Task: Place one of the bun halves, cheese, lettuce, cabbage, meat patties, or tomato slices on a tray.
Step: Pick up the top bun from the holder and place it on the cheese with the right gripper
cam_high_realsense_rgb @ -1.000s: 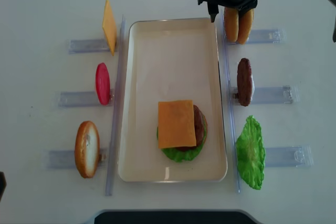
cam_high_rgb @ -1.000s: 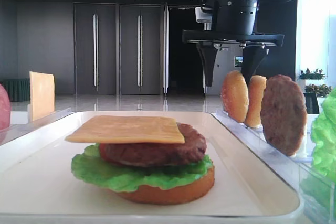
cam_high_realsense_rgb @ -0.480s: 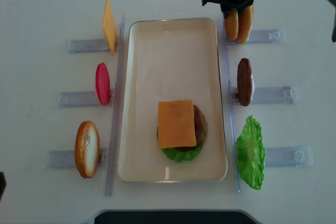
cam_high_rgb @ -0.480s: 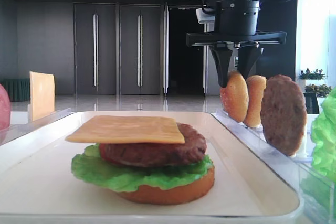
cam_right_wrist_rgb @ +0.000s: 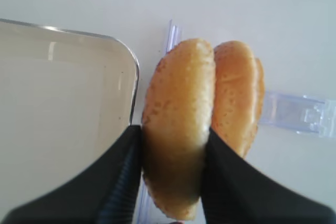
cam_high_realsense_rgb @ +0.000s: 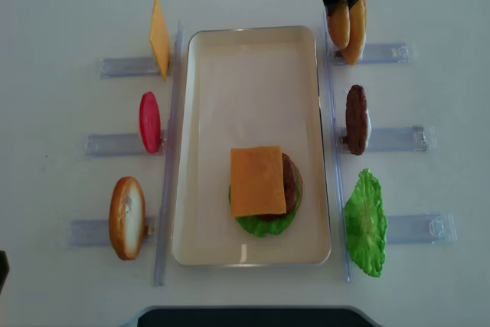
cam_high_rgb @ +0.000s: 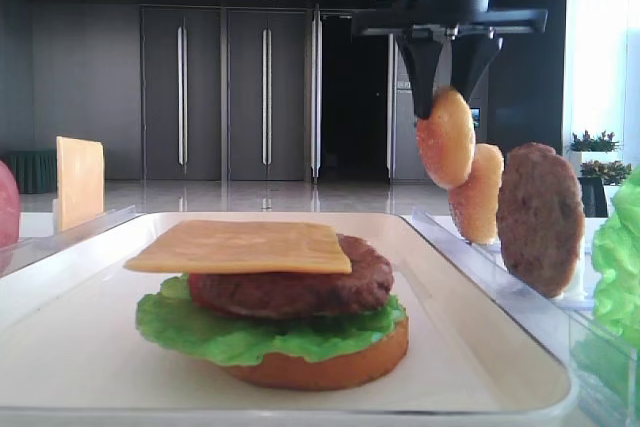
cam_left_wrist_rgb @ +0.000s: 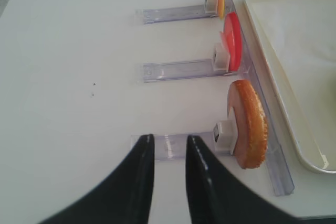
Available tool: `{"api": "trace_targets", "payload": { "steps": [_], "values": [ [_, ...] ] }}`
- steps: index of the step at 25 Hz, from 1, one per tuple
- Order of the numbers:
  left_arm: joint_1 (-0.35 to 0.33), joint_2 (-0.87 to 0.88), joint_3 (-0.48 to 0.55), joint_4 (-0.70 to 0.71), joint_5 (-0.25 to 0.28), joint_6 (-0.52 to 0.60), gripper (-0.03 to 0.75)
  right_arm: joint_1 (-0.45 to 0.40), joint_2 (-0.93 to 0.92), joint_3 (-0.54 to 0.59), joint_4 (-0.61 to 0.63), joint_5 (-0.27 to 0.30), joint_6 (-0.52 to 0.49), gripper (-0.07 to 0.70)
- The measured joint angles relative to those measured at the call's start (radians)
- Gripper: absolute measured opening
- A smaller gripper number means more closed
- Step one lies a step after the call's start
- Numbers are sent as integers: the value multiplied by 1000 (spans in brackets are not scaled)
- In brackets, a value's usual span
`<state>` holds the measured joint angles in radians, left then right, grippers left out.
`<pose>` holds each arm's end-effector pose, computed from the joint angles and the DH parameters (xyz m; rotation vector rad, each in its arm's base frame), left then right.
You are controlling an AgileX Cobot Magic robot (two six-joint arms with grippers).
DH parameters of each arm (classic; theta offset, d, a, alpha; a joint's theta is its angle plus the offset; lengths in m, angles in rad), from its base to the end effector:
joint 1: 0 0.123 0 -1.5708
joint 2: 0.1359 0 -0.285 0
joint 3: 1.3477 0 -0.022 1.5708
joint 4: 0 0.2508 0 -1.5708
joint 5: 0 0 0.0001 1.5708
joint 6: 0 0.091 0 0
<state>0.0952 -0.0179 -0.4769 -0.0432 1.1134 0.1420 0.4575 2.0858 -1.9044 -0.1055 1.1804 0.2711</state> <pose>-0.0069 -0.0042 0.2667 0.0525 2.1020 0.0905 0.4085 0.1912 0.2614 -0.2993 2.8126 0.0134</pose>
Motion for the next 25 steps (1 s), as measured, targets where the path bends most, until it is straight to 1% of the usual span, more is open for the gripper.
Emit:
{"api": "trace_targets", "payload": {
  "steps": [2,3,6,10,14,17,19,21,23,25],
  "values": [
    [0,0,0,0,0,0,159,11,-20,-30,1,31,-3,235],
    [0,0,0,0,0,0,159,15,-31,-41,1,35,-6,235],
    [0,0,0,0,0,0,159,31,-57,-81,0,42,-7,233],
    [0,0,0,0,0,0,159,31,-77,-142,-10,42,-9,233],
    [0,0,0,0,0,0,159,31,-88,-152,1,43,-9,233],
    [0,0,0,0,0,0,159,31,-94,-152,36,45,-8,233],
    [0,0,0,0,0,0,159,31,-116,-136,55,45,-8,233],
    [0,0,0,0,0,0,159,31,-155,-97,57,44,-8,233],
    [0,0,0,0,0,0,159,31,-208,-34,57,44,-7,233],
    [0,0,0,0,0,0,159,31,-281,55,56,44,-7,233]
  ]
}}
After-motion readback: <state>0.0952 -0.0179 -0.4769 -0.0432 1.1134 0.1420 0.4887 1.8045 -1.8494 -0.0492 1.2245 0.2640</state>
